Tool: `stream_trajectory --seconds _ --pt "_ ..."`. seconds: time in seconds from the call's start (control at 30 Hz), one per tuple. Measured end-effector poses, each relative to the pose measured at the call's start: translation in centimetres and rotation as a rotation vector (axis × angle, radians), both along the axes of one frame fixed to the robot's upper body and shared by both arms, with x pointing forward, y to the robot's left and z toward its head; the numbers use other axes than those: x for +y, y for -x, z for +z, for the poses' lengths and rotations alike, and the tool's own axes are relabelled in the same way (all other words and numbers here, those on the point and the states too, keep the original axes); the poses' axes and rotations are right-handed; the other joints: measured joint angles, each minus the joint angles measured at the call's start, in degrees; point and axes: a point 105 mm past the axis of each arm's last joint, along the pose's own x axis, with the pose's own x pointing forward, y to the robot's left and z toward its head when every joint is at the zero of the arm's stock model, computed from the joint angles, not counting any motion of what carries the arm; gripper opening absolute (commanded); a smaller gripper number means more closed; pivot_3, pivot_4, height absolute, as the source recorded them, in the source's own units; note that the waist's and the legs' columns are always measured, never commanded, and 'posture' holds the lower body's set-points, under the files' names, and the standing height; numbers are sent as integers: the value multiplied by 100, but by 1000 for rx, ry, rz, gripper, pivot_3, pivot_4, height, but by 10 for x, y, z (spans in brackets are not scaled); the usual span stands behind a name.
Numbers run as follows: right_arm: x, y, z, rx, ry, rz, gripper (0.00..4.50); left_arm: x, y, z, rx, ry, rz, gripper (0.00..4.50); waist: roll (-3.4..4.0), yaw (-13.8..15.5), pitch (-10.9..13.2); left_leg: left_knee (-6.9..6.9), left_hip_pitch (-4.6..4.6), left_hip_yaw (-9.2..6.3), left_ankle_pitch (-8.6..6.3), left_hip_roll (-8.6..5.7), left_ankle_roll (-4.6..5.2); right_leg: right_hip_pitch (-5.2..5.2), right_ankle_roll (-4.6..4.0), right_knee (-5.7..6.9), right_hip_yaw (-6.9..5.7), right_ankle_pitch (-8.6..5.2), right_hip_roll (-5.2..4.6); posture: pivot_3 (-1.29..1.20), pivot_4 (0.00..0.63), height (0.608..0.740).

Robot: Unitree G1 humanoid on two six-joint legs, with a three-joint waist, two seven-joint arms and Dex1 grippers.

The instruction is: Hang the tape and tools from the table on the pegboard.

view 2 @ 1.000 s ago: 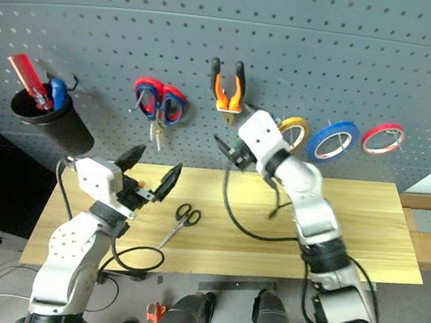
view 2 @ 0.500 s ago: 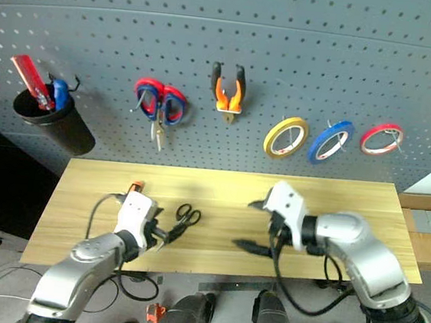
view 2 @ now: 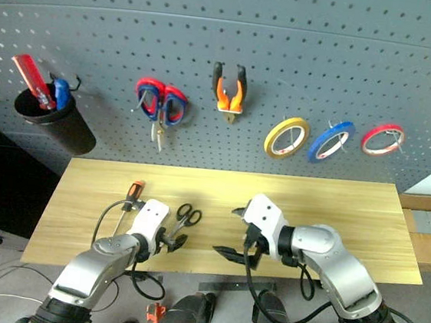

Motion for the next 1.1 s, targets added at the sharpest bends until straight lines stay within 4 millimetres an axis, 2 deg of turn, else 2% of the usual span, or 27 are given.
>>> stream_trajectory --seconds 0.07,0.17,0.27,0.43,0.63,0.67,0.87,0.9,0.97,1.03,1.07,1.1 --pt "0 0 -1 0 1 -1 4480 1 -1 -4 14 -2 0 4500 0 -2 0 0 0 -1 0 0 0 0 0 0 -1 0 0 -74 293 740" --pt "-3 -2 -3 -3 16 -14 4480 -3 -12 -3 -6 3 -7 4500 4 -1 -2 0 5 -1 0 0 0 5 0 1 -3 0 -1 -89 293 740" --pt "-8 -4 -4 -5 30 -28 4500 -3 -21 -2 -5 -7 -8 3936 4 -3 -3 1 6 -1 0 -2 0 8 1 1 -2 0 -2 -94 295 740" --pt "-15 -8 -2 -15 44 -51 4500 2 -27 0 2 -32 2 2249 6 -10 -6 0 9 0 0 -2 0 8 1 1 -2 0 -2 -92 295 740" --pt "-16 -9 -4 -13 44 -55 4500 9 -13 -4 54 -43 6 221 13 -34 -10 -1 13 2 0 0 0 9 1 3 1 0 -2 -81 294 740" --pt "-17 -9 -5 -10 46 -58 4500 10 -11 -3 56 -42 8 69 13 -32 -10 -1 13 2 0 0 0 9 1 2 1 0 -2 -77 292 740" --pt "-22 -17 -1 -41 50 -73 4500 17 11 -4 61 20 11 74 13 -24 -10 -1 8 0 0 1 0 5 1 1 1 0 -2 -65 289 740" --pt "-22 -20 3 -59 44 -75 4500 16 13 3 11 78 7 74 12 -29 -8 -1 2 0 0 2 0 1 1 -1 0 0 -2 -65 289 740" --pt "-24 -28 14 -99 31 -85 4500 8 11 39 -198 196 -36 74 8 -10 -6 0 -3 0 1 2 -2 -3 -1 -3 0 0 -4 -55 298 740" --pt "-19 -31 28 -137 10 -58 4500 7 14 85 -438 217 -99 74 9 1 -7 -3 0 -2 0 4 -2 3 -2 -8 -3 0 -5 -44 302 740" --pt "-19 -31 29 -143 5 -52 4500 9 17 99 -513 206 -111 74 13 9 -9 -7 3 -3 -1 3 -1 9 -2 -13 -3 -1 -5 -30 301 740" --pt "-18 -30 29 -140 4 -44 4500 13 20 104 -552 187 -118 74 13 17 -9 -8 2 -2 -1 2 0 9 -2 -15 -3 -1 -6 -20 298 740"
